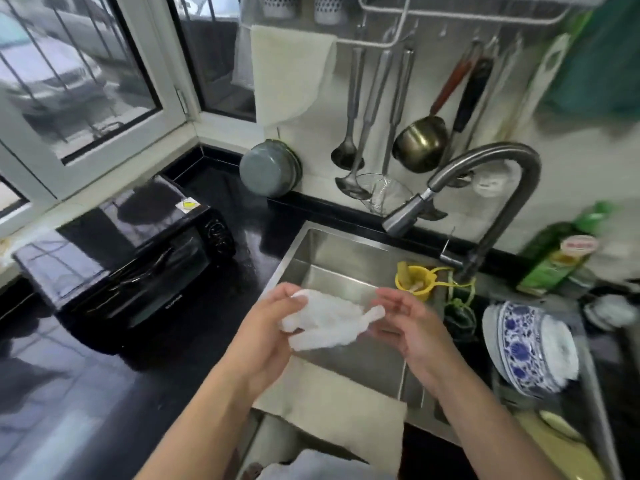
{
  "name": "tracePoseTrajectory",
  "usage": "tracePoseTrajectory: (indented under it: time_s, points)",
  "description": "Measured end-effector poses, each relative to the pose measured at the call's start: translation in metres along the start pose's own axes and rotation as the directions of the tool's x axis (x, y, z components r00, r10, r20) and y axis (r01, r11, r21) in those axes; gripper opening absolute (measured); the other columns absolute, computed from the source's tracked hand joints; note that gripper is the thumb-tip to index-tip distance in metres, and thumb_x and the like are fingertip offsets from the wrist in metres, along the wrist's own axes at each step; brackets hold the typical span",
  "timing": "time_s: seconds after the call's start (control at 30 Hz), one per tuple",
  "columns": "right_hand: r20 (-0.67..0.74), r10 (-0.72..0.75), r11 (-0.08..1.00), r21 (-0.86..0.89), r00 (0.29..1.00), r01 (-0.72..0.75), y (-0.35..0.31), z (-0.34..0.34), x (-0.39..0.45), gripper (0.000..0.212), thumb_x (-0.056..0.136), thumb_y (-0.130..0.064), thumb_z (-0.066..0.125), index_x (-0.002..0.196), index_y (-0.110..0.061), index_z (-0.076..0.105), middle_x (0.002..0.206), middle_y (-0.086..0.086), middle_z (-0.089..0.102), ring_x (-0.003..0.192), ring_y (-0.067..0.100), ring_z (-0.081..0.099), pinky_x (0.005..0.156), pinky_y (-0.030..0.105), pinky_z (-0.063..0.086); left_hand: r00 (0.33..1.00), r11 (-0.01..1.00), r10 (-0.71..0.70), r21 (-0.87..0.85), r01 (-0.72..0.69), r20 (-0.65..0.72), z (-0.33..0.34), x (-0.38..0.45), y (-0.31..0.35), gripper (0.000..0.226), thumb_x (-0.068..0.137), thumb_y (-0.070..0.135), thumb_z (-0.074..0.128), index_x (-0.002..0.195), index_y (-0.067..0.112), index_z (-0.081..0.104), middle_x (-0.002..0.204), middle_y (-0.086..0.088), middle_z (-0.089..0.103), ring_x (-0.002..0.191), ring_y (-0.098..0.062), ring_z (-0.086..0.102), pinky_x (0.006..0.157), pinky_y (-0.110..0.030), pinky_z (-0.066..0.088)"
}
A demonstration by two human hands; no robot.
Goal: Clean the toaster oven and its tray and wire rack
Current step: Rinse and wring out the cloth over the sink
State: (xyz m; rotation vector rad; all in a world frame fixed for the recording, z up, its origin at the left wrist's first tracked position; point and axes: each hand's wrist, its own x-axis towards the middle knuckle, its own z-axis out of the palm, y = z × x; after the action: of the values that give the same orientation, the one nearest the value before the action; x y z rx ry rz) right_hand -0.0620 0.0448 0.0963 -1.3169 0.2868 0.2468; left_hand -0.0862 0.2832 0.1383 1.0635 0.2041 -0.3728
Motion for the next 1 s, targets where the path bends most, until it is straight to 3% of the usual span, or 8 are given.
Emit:
tracePoseTrajectory:
  time_s: [0.17, 0.37, 0.5, 0.63, 0.73, 0.83, 0.9, 1.0]
  points:
    - [0.216, 0.124, 0.984, -0.156, 0.969, -0.091, -0.004, -0.03, -0.001, 0.046, 0.092, -0.051, 0.061, 0.134, -0.033, 0.057, 0.13, -0.007, 0.066, 0.116, 0.005, 0.063, 0.1, 0.028, 0.047, 0.993, 0.963, 0.021, 0.264, -0.052, 0.117, 0.036, -0.004, 0.004, 0.006, 0.089, 0.016, 0.066, 0.085, 0.016, 0.061, 0.094, -0.013, 0.066, 0.088, -0.026, 0.064, 0.084, -0.046, 0.049]
    - [0.541, 0.194, 0.962, -0.267, 0.819, -0.051, -0.02, -0.029, -0.01, 0.091, 0.076, -0.039, 0.085, 0.152, -0.028, 0.038, 0.144, -0.008, 0.056, 0.133, 0.01, 0.052, 0.112, 0.034, 0.042, 0.968, 0.868, -0.029, 0.486, -0.099, 0.249, 0.057, -0.017, 0.029, 0.005, 0.094, 0.016, 0.067, 0.091, 0.015, 0.064, 0.122, -0.045, 0.053, 0.097, -0.037, 0.057, 0.085, -0.051, 0.05]
    - [0.644, 0.144, 0.964, -0.264, 0.751, 0.041, -0.036, -0.022, -0.014, 0.04, 0.089, -0.024, 0.074, 0.128, -0.023, 0.066, 0.13, 0.01, 0.066, 0.124, 0.025, 0.06, 0.109, 0.046, 0.045, 0.971, 0.853, -0.031, 0.513, -0.099, 0.238, 0.059, -0.028, 0.046, 0.008, 0.094, 0.013, 0.065, 0.095, 0.007, 0.06, 0.119, -0.047, 0.052, 0.097, -0.041, 0.058, 0.084, -0.054, 0.053]
    - [0.582, 0.036, 0.993, -0.113, 0.813, 0.038, -0.064, -0.021, -0.022, 0.021, 0.088, -0.025, 0.072, 0.108, -0.018, 0.075, 0.112, 0.015, 0.072, 0.105, 0.029, 0.068, 0.088, 0.045, 0.057, 0.986, 0.712, -0.011, 0.694, -0.109, 0.167, 0.044, -0.036, 0.07, 0.018, 0.096, 0.024, 0.068, 0.1, 0.008, 0.062, 0.09, -0.017, 0.069, 0.071, -0.028, 0.068, 0.06, -0.04, 0.06]
    - [0.583, -0.007, 0.998, -0.046, 0.812, 0.041, -0.086, -0.012, -0.031, 0.021, 0.088, -0.031, 0.071, 0.104, -0.019, 0.075, 0.107, 0.008, 0.074, 0.101, 0.026, 0.071, 0.077, 0.032, 0.059, 0.965, 0.904, 0.038, 0.402, -0.144, 0.261, 0.025, -0.035, 0.074, 0.029, 0.1, 0.035, 0.069, 0.117, 0.011, 0.065, 0.098, -0.016, 0.071, 0.073, -0.029, 0.072, 0.06, -0.039, 0.061]
    - [0.521, 0.015, 1.0, -0.014, 0.854, -0.009, -0.089, 0.002, -0.03, 0.019, 0.092, -0.028, 0.065, 0.106, -0.019, 0.075, 0.108, 0.009, 0.076, 0.1, 0.025, 0.073, 0.076, 0.033, 0.061, 0.977, 0.974, 0.001, -0.22, 0.047, 0.213, 0.025, -0.025, 0.022, 0.084, 0.095, 0.072, 0.053, 0.15, 0.008, 0.053, 0.149, -0.021, 0.055, 0.137, -0.041, 0.054, 0.116, -0.063, 0.037]
    - [0.408, 0.129, 0.992, -0.056, 0.904, -0.116, -0.083, 0.002, -0.024, 0.022, 0.096, -0.024, 0.063, 0.113, -0.013, 0.072, 0.107, 0.011, 0.076, 0.098, 0.027, 0.073, 0.082, 0.04, 0.061, 0.963, 0.919, -0.115, -0.343, 0.196, 0.242, 0.033, -0.023, -0.027, 0.104, 0.091, 0.083, 0.041, 0.154, 0.0, 0.045, 0.158, -0.028, 0.043, 0.147, -0.048, 0.038, 0.124, -0.066, 0.017]
    - [0.319, 0.341, 0.938, -0.058, 0.884, -0.342, -0.067, -0.022, -0.013, 0.037, 0.094, -0.026, 0.066, 0.119, 0.002, 0.065, 0.109, 0.018, 0.073, 0.099, 0.034, 0.071, 0.087, 0.044, 0.059, 0.966, 0.93, -0.223, -0.269, 0.25, 0.128, 0.037, -0.023, -0.063, 0.089, 0.1, 0.072, 0.04, 0.15, -0.001, 0.05, 0.155, -0.028, 0.047, 0.143, -0.048, 0.045, 0.122, -0.06, 0.031]
